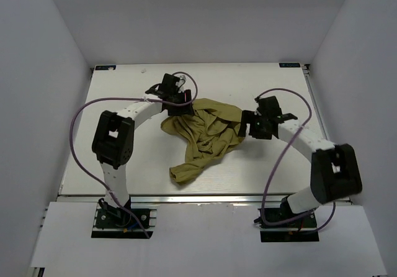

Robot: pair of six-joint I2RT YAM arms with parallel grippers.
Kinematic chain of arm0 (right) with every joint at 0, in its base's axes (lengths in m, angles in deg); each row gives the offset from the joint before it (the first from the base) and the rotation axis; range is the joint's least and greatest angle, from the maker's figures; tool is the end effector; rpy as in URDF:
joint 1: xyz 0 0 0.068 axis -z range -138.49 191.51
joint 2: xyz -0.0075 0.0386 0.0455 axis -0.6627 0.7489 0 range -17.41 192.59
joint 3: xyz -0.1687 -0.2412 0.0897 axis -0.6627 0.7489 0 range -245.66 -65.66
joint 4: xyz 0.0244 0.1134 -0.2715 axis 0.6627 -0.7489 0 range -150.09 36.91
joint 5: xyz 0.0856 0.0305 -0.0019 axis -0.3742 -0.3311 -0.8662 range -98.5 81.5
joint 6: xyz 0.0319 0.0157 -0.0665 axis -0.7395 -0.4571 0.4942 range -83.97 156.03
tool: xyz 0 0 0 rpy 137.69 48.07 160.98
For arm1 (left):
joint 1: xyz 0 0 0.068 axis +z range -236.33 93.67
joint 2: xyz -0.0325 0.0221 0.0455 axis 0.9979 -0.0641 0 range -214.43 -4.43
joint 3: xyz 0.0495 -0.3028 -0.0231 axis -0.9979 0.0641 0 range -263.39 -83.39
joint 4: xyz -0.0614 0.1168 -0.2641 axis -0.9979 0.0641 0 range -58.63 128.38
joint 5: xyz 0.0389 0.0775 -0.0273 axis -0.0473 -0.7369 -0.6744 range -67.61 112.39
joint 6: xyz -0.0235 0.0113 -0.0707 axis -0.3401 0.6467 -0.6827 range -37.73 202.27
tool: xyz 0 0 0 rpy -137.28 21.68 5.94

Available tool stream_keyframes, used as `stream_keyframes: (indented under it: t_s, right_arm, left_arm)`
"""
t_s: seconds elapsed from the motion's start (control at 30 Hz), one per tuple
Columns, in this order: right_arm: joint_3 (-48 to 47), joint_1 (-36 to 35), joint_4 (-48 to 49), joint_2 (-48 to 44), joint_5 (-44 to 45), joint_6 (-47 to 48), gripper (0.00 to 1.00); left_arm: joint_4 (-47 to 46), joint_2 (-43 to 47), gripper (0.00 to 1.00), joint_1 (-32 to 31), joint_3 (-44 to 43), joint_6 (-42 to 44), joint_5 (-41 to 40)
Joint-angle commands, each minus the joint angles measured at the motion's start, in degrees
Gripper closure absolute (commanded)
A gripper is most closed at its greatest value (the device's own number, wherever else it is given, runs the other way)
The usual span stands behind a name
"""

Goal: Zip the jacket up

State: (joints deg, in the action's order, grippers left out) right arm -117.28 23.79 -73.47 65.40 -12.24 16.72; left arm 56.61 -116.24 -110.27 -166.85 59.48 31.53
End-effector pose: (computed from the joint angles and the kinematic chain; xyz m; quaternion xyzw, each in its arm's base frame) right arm 0.3218 0.1071 0.2093 0.0024 0.9438 0.1337 0.3022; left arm 0.4421 -0.2075 0.2013 0.0344 0.9466 -0.1930 0.2559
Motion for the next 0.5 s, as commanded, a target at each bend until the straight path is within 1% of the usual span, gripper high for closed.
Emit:
stream_keyframes:
  t_s: [0.0,0.03,0.07,0.1,0.13,0.17,0.2,0.27,0.33,0.37,0.4,0.43,0.47]
  right_arm:
    - [-5.7,-0.4,6.3,7.5,8.0,-2.2,0.16]
    - [-6.3,-0.4,9.1,9.1,8.2,-1.8,0.28]
    - [-8.0,-0.4,9.7,10.8,8.0,-1.7,0.37]
    - [-9.5,-0.4,9.8,13.4,7.5,-1.6,0.52]
    - [-10.7,-0.4,9.6,14.3,8.0,-1.3,0.82]
    - [-12.4,-0.4,10.1,15.1,7.7,-1.0,0.97]
    - [-13.0,-0.4,10.6,14.8,7.4,-0.5,1.00]
    - [-13.6,-0.4,12.5,12.1,7.2,1.0,1.00]
    - [-14.7,-0.5,13.2,9.1,8.0,2.3,1.00]
    - [-15.1,-0.5,13.2,5.3,8.3,4.2,1.00]
    - [-16.0,-0.5,13.3,3.0,8.5,5.2,1.00]
    - [-16.3,-0.4,13.6,0.8,8.0,6.1,1.00]
    - [-16.8,-0.5,14.0,-4.2,6.8,7.6,1.00]
  left_arm:
    - [-2.0,-1.2,0.38,-0.4,-5.1,0.5,1.0]
    - [-2.1,-1.9,0.47,-0.4,-6.8,0.5,1.0]
    - [-1.9,-3.4,0.58,-0.4,-7.7,0.5,1.0]
    - [-1.7,-4.0,0.83,-0.4,-8.6,0.6,0.7]
    - [-1.4,-4.5,0.98,-0.4,-9.3,0.6,0.1]
    - [-0.9,-4.6,1.00,-0.4,-10.6,0.8,-0.1]
    - [-1.0,-4.2,1.00,-0.4,-10.8,1.5,0.2]
    - [-2.7,-2.1,1.00,-0.4,-9.7,1.8,0.7]
    - [-3.7,3.0,1.00,-0.4,-8.7,2.3,1.0]
    - [-4.5,5.3,1.00,-0.4,-8.0,2.5,1.0]
    - [-4.8,10.2,1.00,-0.4,-6.6,2.8,1.0]
    - [-6.0,13.1,1.00,-0.4,-5.6,2.9,1.1]
    - [-6.4,16.0,1.00,-0.4,-4.6,3.0,1.4]
